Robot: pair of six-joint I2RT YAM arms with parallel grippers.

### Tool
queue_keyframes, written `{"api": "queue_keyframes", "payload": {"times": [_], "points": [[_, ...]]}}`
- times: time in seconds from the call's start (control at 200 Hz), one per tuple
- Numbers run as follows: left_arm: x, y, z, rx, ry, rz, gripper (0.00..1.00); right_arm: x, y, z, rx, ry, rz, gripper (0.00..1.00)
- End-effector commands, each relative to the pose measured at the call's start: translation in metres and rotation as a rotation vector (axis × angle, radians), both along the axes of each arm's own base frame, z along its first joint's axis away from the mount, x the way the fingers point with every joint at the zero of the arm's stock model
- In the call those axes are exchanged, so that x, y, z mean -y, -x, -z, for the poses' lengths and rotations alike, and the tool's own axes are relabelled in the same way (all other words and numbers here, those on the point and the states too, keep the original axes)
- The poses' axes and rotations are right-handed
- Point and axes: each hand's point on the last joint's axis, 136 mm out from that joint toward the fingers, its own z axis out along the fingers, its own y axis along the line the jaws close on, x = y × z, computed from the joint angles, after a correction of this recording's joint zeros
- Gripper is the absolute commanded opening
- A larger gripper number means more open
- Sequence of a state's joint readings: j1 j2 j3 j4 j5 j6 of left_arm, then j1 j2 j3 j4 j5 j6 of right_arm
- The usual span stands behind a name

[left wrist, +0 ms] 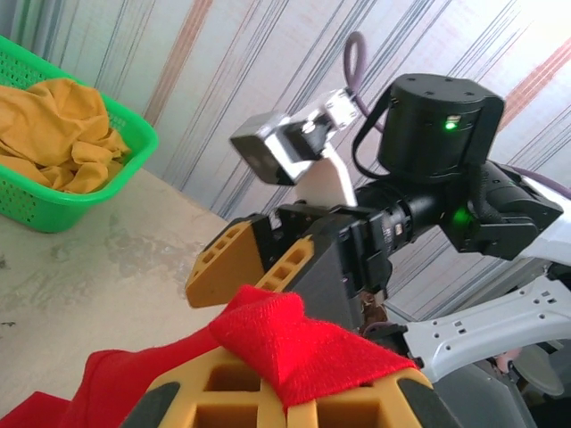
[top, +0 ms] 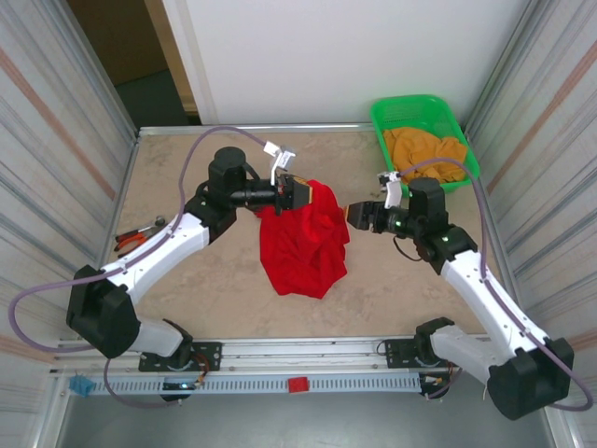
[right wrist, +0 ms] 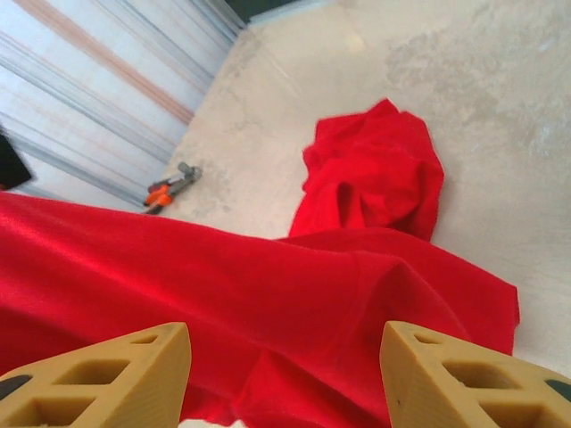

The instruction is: Fold the inside-out t-shirt

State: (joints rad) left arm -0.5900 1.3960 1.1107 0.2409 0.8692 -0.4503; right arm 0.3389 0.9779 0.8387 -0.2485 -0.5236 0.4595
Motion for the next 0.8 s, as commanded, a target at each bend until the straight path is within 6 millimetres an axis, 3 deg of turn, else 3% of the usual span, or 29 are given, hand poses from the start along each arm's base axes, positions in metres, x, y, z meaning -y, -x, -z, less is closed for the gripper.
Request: {"api": "queue_keyframes", "payload": {"times": [0.0, 0.24, 0.336, 0.446, 0.496, 0.516, 0.556, 0.581, 0.691, 0.797], "points": [[0.0, 0.001, -0.005, 0.002, 0.024, 0.014, 0.0, -0.003, 0.014, -0.041, 0.087, -0.044, -0.023, 0.56], [-0.003, -0.013, 0.006, -0.023, -0.032, -0.067, 0.0, -0.033, 0.049, -0.069, 0.179, -0.062, -0.116, 0.67], [-0.003, -0.017, 0.009, -0.034, -0.038, -0.084, 0.0, -0.049, 0.054, -0.066, 0.184, -0.046, -0.143, 0.68], [-0.002, -0.02, 0.009, -0.043, -0.038, -0.085, 0.0, -0.065, 0.041, -0.051, 0.157, -0.005, -0.143, 0.66], [-0.001, -0.019, 0.009, -0.046, -0.037, -0.078, 0.0, -0.068, 0.032, -0.041, 0.142, 0.031, -0.128, 0.56], [-0.001, -0.019, 0.009, -0.047, -0.037, -0.077, 0.0, -0.068, 0.028, -0.036, 0.133, 0.046, -0.12, 0.45], [-0.002, -0.019, 0.01, -0.051, -0.038, -0.07, 0.0, -0.065, 0.024, -0.035, 0.131, 0.058, -0.109, 0.12], [-0.003, -0.019, 0.011, -0.055, -0.037, -0.068, 0.0, -0.061, 0.022, -0.035, 0.131, 0.058, -0.102, 0.0], [-0.016, -0.023, 0.014, -0.098, 0.003, -0.057, 0.0, -0.03, 0.017, -0.044, 0.147, 0.024, -0.024, 0.0], [-0.027, -0.024, 0.01, -0.118, 0.08, -0.028, 0.09, -0.002, 0.01, -0.044, 0.118, -0.032, 0.035, 0.0]]}}
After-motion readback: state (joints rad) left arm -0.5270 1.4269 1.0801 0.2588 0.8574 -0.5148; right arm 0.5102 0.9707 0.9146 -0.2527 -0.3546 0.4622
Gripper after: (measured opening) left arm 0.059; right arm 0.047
